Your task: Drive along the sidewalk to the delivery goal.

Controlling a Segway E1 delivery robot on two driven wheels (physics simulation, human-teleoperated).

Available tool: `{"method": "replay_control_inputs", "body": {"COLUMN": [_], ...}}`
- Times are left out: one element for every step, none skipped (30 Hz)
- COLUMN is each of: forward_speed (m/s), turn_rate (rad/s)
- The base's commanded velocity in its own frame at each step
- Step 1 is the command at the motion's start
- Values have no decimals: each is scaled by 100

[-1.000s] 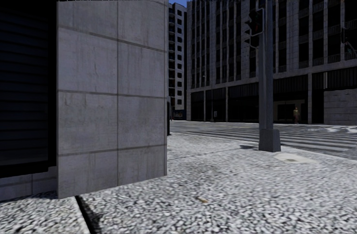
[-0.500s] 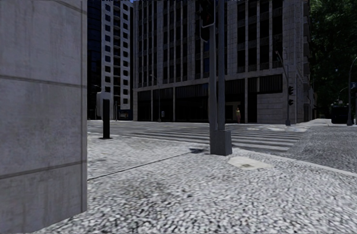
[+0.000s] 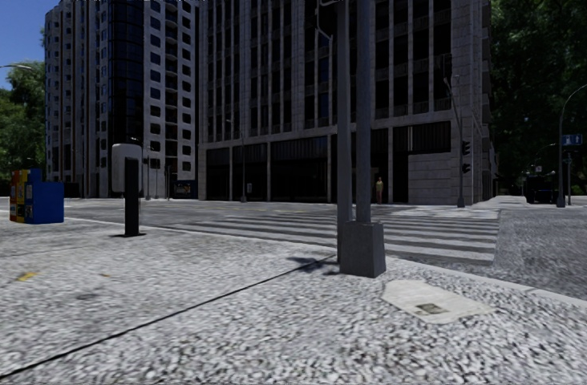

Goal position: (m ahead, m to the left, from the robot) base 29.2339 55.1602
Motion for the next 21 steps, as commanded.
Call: {"method": "replay_control_inputs", "body": {"forward_speed": [200, 200, 200, 200, 197, 191, 191, 188, 184, 179, 178, 178, 177, 177, 177, 177, 177, 177, 177, 177, 177], "turn_rate": [61, 61, 67, 72, 73, 74, 74, 74, 75, 76, 76, 76, 76, 76, 76, 76, 76, 76, 76, 76, 76]}}
